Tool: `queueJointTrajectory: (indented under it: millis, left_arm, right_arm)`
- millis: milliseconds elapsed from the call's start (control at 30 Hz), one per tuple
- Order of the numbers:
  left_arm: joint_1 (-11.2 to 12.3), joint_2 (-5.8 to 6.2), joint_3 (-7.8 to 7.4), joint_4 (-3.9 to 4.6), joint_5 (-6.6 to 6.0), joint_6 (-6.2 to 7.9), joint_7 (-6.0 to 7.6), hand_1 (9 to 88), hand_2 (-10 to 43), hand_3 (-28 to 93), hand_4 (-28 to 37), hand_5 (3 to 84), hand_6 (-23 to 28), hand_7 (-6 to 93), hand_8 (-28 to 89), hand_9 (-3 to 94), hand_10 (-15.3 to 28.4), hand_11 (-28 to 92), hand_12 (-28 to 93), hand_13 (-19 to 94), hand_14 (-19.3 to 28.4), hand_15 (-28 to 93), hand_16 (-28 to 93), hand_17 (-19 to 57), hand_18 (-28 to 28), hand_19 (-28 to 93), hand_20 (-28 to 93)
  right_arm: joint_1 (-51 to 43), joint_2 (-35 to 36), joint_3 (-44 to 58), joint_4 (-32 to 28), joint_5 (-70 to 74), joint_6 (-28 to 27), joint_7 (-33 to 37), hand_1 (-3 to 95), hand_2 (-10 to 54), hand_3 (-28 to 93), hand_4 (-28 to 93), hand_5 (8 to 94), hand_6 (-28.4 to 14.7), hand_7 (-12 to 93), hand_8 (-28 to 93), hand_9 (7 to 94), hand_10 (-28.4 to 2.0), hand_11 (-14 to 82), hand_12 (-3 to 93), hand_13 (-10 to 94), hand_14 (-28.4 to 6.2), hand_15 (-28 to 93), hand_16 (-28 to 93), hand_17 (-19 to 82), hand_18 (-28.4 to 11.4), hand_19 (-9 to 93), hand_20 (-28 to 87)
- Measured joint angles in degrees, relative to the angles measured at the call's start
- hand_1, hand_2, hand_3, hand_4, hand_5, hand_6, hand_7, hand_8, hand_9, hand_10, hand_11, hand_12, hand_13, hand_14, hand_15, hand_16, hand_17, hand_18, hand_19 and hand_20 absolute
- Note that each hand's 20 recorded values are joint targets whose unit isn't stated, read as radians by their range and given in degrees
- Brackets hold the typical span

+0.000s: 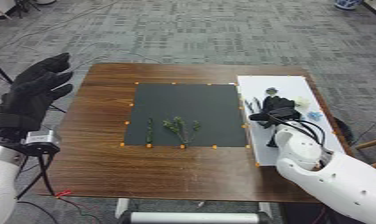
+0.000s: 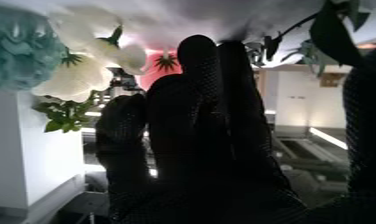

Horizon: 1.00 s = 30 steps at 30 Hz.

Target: Arrange flowers

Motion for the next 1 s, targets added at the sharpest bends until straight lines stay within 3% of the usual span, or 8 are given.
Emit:
queueJointTrajectory:
  millis: [133,267,400,533,633,767,1000]
  left_arm:
    - [0.0,-0.04,-0.05,-0.03,0.0,0.04,-0.03,25.7,-3.0,70,-26.6,23.2,2.4,19.7,-10,14.7,9.4,19,19,6,12.3,37,-5,-11.6,17.7,39,8]
    - [0.05,-0.04,-0.18,-0.05,0.0,0.09,-0.06,25.7,-3.1,71,-26.5,23.1,2.4,19.7,-9,14.8,9.5,19,19,6,12.3,37,-5,-11.5,17.6,39,8]
    - [0.07,-0.13,-0.3,-0.06,0.0,0.11,-0.09,25.8,-3.0,70,-26.5,23.1,2.4,19.6,-9,14.7,9.4,19,19,6,12.3,37,-5,-11.5,17.7,39,8]
    - [0.09,-0.19,-0.31,-0.07,0.0,0.19,-0.12,25.7,-3.0,71,-26.3,23.1,2.4,19.6,-9,14.7,9.4,19,19,5,12.2,37,-5,-11.4,17.6,39,8]
    - [0.18,-0.24,-0.35,-0.1,0.0,0.3,-0.12,25.7,-3.0,70,-26.3,23.1,2.4,19.6,-9,14.7,9.3,19,19,5,12.2,37,-5,-11.5,17.6,39,8]
    - [0.33,-0.33,-0.39,-0.11,0.0,0.36,-0.12,25.8,-2.8,70,-26.3,23.1,2.4,19.5,-9,14.7,9.4,19,19,5,12.2,37,-5,-11.5,17.6,39,8]
    - [0.39,-0.64,-0.36,-0.11,0.0,0.45,-0.12,25.9,-2.6,70,-26.2,23.1,2.5,19.5,-9,14.6,9.4,19,19,5,12.2,37,-5,-11.5,17.7,39,8]
  right_arm:
    - [1.32,-0.52,-0.35,-0.06,-0.19,-3.58,0.04,27.7,-9.5,75,-28,61.6,-0.5,44,-13,63.1,-12.6,56.1,42.6,63,-9.4,77,36,32,-22.0,86,52]
    - [4.11,-0.8,-3.17,-0.32,-1.19,-7.49,0.15,31.5,-9.5,76,-28,65.6,-0.2,50,-12,68.1,-11.4,59.2,48.0,67,-8.5,79,39,34,-22.4,89,52]
    - [7.09,-1.78,-5.48,-0.46,-2.01,-13.46,-0.12,36.7,-9.5,70,-28,69.0,1.8,52,13,72.9,-9.8,60.7,50.9,72,-7.9,81,41,38,-22.7,92,53]
    - [7.53,-3.11,-5.5,-1.18,-2.2,-16.53,-0.66,41.5,-9.5,78,-28,75.2,3.3,53,18,79.1,-8.4,61.8,52.1,76,-7.6,82,42,42,-22.8,93,57]
    - [7.33,-3.8,-5.61,-1.59,-2.08,-16.38,-1.07,41.3,-9.5,84,-28,76.0,2.7,54,20,80.3,-8.4,62.2,52.7,77,-7.8,83,43,43,-23.2,93,58]
    - [6.25,-4.12,-5.15,-1.66,-1.91,-14.41,-1.22,38.1,-9.5,86,-18,76.4,1.1,56,27,83.3,-8.8,63.4,52.0,80,-7.7,85,43,45,-23.9,93,62]
    - [2.37,-4.08,-4.48,-2.79,-0.64,-3.67,-2.01,37.6,-9.5,86,-14,76.8,0.0,57,29,84.3,-8.8,64.1,51.4,81,-7.7,85,43,47,-24.0,93,64]
